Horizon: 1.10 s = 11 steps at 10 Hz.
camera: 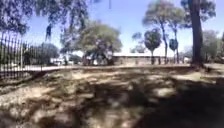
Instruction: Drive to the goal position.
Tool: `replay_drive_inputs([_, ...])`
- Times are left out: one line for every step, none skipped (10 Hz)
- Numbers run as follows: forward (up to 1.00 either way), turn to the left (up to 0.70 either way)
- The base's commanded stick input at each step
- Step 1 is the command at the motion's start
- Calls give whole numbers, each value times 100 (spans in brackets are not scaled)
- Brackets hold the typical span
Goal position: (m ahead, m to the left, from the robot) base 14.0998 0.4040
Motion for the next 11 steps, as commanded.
replay_drive_inputs([70,0])
replay_drive_inputs([70,0])
replay_drive_inputs([70,0])
replay_drive_inputs([70,0])
replay_drive_inputs([70,0])
replay_drive_inputs([70,-3])
replay_drive_inputs([70,-17])
replay_drive_inputs([70,-35])
replay_drive_inputs([70,-23])
replay_drive_inputs([70,0])
replay_drive_inputs([70,0])
